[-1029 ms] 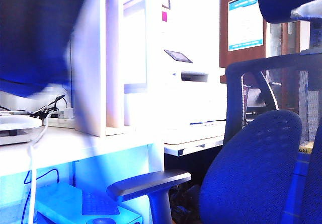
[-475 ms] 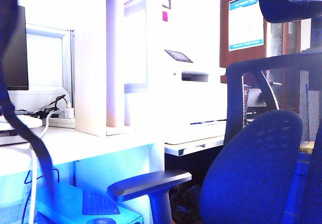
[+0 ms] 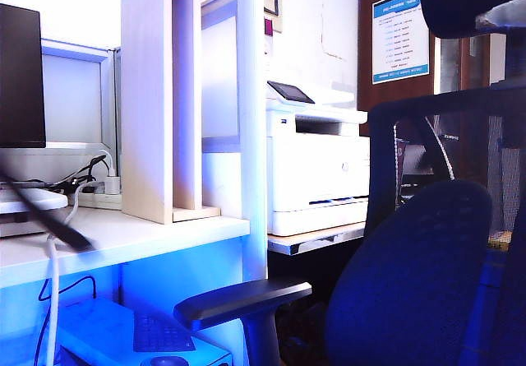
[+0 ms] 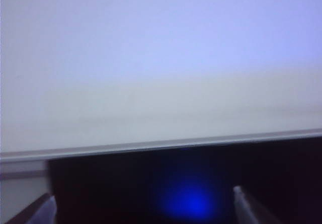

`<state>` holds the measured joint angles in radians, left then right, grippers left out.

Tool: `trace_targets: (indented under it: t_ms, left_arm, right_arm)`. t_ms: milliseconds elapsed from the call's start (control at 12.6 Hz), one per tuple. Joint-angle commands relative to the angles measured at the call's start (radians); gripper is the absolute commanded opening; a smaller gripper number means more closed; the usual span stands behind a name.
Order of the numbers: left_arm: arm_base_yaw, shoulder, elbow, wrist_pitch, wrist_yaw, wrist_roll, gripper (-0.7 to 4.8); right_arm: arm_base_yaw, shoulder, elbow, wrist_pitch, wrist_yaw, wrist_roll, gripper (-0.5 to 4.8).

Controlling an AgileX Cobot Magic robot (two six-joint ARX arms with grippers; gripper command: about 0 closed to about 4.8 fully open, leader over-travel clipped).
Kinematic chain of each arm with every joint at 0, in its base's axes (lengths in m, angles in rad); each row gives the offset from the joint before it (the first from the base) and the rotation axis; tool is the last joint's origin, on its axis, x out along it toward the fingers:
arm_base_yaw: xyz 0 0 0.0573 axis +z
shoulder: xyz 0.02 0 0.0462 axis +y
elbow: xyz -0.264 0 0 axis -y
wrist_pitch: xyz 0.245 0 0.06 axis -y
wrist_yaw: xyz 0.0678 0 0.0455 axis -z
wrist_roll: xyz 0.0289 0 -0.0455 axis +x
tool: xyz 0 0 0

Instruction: Grab the backpack from the chair and place it on the desk.

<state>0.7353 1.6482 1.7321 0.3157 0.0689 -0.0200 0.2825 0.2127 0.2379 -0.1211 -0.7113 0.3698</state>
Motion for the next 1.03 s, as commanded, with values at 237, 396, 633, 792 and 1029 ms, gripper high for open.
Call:
trace_targets:
  t_ms: [237,396,633,792,1029]
  left_arm:
    - [0.029,-0.031,0.013,0.086,0.172,-0.314,4.67]
    - [-0.012,-0.068,0.013,0.111,0.269,-0.332,4.67]
    - [-0.156,-0.156,0.033,0.255,0.539,-0.427,4.67]
    - [-0.322,-0.249,0.035,0.228,0.663,-0.44,4.67]
    - [-0.778,-0.395,0.034,-0.74,0.696,0.181,4.65]
  right_arm:
    - [0.0,0.0,0.005,0.012,-0.123,0.025,2.11]
    - [0.0,0.0,0.005,0.021,-0.126,0.026,2.11]
    - [0.0,-0.001,0.024,0.021,-0.163,0.026,2.12]
    - [-0.001,-0.001,0.03,0.026,-0.121,0.023,2.11]
    - [-0.005,-0.001,0.03,0.029,0.088,-0.042,2.12]
